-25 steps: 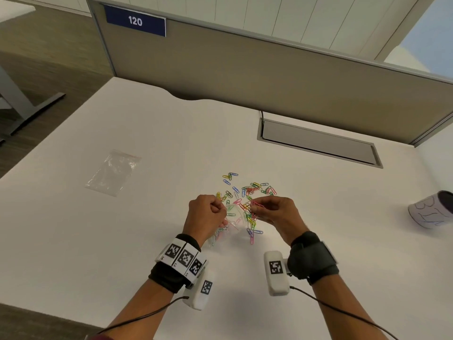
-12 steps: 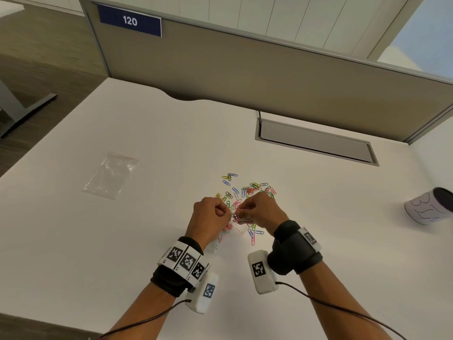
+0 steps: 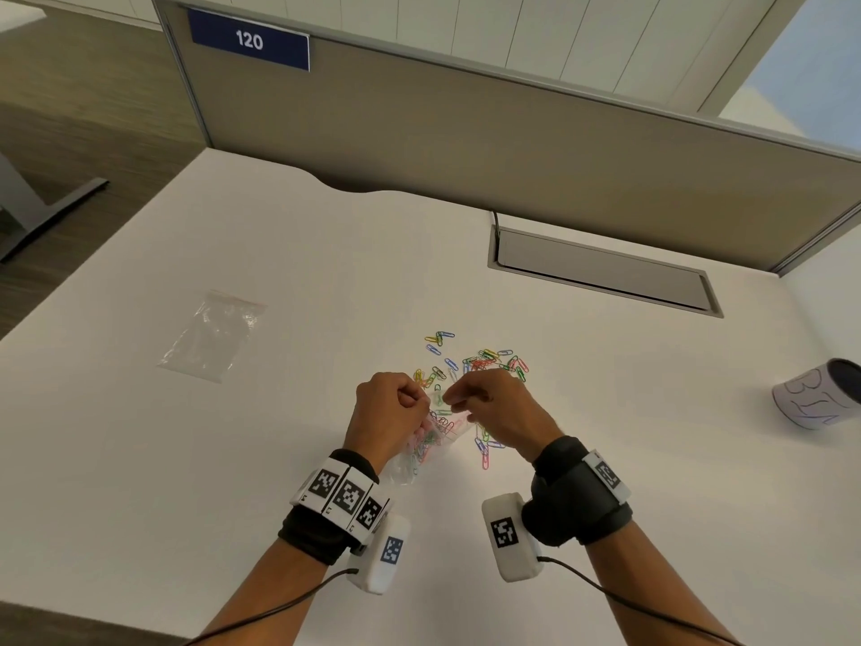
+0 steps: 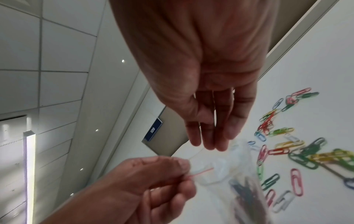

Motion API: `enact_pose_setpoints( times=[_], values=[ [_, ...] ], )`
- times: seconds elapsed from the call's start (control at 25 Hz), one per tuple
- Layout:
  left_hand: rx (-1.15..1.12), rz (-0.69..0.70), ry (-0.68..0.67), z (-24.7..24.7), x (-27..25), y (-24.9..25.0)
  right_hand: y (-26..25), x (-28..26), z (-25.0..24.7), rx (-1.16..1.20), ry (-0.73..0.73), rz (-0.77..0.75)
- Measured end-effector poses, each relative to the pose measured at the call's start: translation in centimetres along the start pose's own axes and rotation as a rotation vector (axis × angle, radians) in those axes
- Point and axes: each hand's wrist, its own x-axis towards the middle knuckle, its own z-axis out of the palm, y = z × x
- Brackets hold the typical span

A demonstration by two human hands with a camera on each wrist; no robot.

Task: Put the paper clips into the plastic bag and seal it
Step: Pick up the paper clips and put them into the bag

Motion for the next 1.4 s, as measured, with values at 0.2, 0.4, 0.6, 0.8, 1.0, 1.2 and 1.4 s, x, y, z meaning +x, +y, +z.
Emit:
enact_pose_setpoints(
  times=[0.2,0.4,0.6,0.8,1.0,1.2,1.4],
  values=[
    [-0.011,0.008,0.012,-1.2,-0.3,-0.1,5.1,-0.7,-1.5,-0.205,0.096,0.165],
    [0.017,0.019,0.051,-2.9,-0.8,-0.2,8.2,0.0,1.3,-0.313,-0.006,0.344],
    [0.025,-0.004,0.104,-4.7,-1.2,-0.7,6.8,3.1,3.8,-0.191,0.122,0.117],
    [0.034,-0.013,0.148,-5.5,-1.3,-1.2,4.5,6.0,3.9,-0.415,-0.072,-0.089],
    [0.034,-0.007,0.137,-5.0,-1.3,-1.1,5.2,6.0,4.1,-0.671,-0.302,-0.123],
    [0.029,-0.001,0.102,-3.4,-1.0,-0.7,7.6,4.3,3.4,-0.589,-0.031,-0.201],
    [0.037,0.014,0.057,-1.8,-0.8,0.0,8.7,3.9,3.7,-0.625,0.069,-0.165]
  ],
)
